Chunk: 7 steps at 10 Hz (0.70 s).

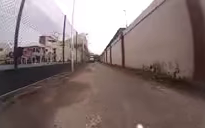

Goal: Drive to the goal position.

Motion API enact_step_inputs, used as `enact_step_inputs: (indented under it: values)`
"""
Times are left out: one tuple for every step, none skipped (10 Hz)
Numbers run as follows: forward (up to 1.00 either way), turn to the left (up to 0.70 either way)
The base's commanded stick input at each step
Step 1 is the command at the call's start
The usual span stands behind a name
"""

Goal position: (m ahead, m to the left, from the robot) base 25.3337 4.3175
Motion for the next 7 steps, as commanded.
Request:
enact_step_inputs:
  values:
    - [0.70, 0.00]
    - [0.70, 0.00]
    - [0.70, 0.00]
    - [0.70, 0.00]
    - [0.70, 0.00]
    - [0.70, 0.00]
    - [0.70, 0.00]
